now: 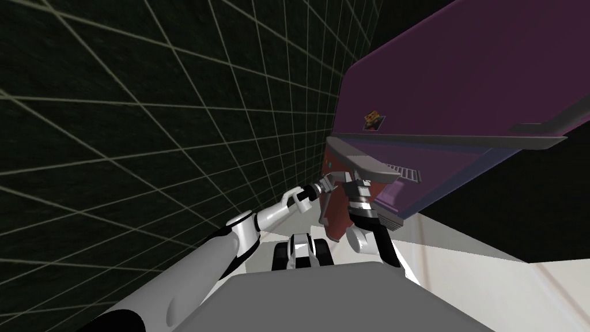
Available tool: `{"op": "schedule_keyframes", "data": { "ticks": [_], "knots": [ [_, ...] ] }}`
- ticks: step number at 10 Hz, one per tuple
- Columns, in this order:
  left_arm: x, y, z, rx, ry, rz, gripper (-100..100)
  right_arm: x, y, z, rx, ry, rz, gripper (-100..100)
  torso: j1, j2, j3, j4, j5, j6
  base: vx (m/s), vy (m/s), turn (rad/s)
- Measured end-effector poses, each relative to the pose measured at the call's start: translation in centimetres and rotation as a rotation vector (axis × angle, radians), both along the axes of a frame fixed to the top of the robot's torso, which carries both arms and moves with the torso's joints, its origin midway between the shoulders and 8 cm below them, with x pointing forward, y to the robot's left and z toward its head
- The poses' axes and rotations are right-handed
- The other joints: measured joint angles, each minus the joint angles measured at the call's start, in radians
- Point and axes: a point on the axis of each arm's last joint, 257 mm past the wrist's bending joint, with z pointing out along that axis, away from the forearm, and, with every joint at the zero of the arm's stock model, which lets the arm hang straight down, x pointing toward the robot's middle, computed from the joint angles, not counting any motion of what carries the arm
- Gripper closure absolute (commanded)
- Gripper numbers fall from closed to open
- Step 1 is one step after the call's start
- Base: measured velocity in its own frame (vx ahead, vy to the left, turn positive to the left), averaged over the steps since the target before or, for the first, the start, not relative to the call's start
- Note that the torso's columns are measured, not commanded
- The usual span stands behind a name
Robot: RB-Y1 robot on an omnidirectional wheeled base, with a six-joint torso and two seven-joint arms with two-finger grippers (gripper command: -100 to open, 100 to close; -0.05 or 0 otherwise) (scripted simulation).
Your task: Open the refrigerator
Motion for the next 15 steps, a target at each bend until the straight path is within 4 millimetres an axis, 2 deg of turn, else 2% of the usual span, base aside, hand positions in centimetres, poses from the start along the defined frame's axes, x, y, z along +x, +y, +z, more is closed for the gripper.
{"op": "schedule_keyframes", "data": {
  "ticks": [2, 4, 6, 9, 11, 13, 15],
  "knots": [
    [0.3, 0.4, -0.1, 0.001, 0.002, 0.004, 100, 0.0, 0.3, 0.0, -0.001, 0.0, 0.006, 0, -0.007, 0.003, 0.002, 0.001, -0.002, 0.002, -0.006, -0.017, 0.012],
    [0.2, 0.4, -0.1, 0.001, 0.002, 0.003, 100, 0.0, 0.4, 0.0, -0.002, -0.001, 0.008, 0, -0.003, 0.0, 0.001, 0.0, -0.002, 0.004, 0.033, 0.059, -0.142],
    [0.5, 1.6, 0.3, -0.007, 0.001, 0.01, 100, 0.1, 1.0, 0.5, -0.006, -0.013, 0.021, 0, 0.008, -0.001, 0.002, -0.002, -0.002, 0.001, 0.09, 0.165, -0.239],
    [1.2, 2.2, -0.2, 0.0, 0.012, 0.024, 100, 0.2, 1.5, 0.7, -0.007, -0.018, 0.031, 0, -0.01, 0.0, 0.001, 0.0, -0.003, 0.003, 0.003, 0.009, 0.028],
    [1.3, 2.2, -0.3, -0.002, 0.01, 0.026, 100, 0.2, 1.6, 0.8, -0.007, -0.02, 0.032, 0, -0.006, -0.002, 0.0, 0.0, -0.003, 0.004, 0.041, 0.06, -0.181],
    [1.6, 3.2, 0.1, -0.008, 0.002, 0.035, 100, 0.2, 2.0, 1.2, -0.009, -0.029, 0.044, 0, 0.007, -0.004, 0.0, -0.003, -0.001, 0.001, 0.067, 0.171, -0.198],
    [1.8, 3.5, 0.0, 0.0, -0.007, 0.04, 100, 0.4, 2.4, 1.1, -0.009, -0.025, 0.052, 0, -0.007, 0.001, 0.002, 0.001, -0.003, 0.002, 0.001, 0.024, 0.044]
  ]
}}
